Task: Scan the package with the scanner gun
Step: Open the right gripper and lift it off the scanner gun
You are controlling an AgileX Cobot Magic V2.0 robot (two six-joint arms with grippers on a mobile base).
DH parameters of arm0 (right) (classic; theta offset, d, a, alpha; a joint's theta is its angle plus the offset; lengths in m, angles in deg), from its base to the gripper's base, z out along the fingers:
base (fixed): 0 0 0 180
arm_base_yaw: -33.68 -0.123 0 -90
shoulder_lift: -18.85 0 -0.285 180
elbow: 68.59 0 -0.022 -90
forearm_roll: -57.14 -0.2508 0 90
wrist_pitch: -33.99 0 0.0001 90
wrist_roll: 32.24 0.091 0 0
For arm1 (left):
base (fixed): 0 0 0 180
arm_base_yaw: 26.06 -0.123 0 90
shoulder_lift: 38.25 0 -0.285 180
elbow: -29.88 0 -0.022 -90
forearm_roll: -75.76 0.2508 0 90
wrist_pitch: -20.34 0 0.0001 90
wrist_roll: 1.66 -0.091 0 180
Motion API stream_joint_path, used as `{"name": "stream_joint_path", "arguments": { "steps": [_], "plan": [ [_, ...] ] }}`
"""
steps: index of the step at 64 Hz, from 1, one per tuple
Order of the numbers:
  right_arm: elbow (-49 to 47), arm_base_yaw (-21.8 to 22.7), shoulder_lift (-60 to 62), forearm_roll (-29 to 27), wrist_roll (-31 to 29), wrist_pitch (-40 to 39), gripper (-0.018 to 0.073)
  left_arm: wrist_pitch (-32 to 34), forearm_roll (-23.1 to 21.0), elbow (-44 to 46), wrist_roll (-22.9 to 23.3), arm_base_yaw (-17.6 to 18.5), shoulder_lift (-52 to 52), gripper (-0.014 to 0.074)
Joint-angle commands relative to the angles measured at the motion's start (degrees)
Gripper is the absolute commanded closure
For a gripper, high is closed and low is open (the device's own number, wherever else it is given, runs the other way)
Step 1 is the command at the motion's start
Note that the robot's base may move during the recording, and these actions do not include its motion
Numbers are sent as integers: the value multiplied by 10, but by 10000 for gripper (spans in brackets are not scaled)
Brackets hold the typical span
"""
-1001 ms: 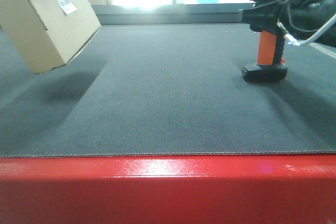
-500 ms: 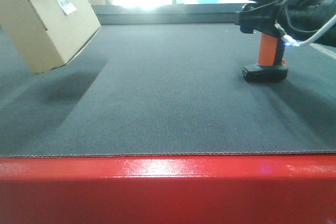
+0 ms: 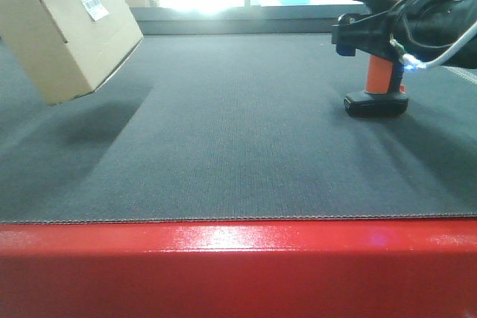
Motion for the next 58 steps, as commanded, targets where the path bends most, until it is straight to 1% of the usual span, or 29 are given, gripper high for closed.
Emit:
{"name": "stream_joint_path", "arguments": {
  "steps": [1,9,15,27,36,42,58],
  "plan": [
    [-2,3,4,-1,0,9,-1,7,-7,6,3,-2,-10,383],
    [17,3,4,-1,0,-7,-1,7,-7,6,3,-2,-10,383],
    [48,3,7,-1,0,-40,-1,7,-7,6,3,-2,-10,383],
    [104,3,32,-1,0,-69,-1,7,-7,6,3,-2,-10,383],
    [129,3,69,3,-1,-73,-1,7,-7,6,3,-2,-10,383],
    [139,3,96,6,-2,-62,-1,7,-7,6,3,-2,-10,383],
    [168,3,187,6,-4,13,1,7,-7,6,3,-2,-10,383]
  ]
}}
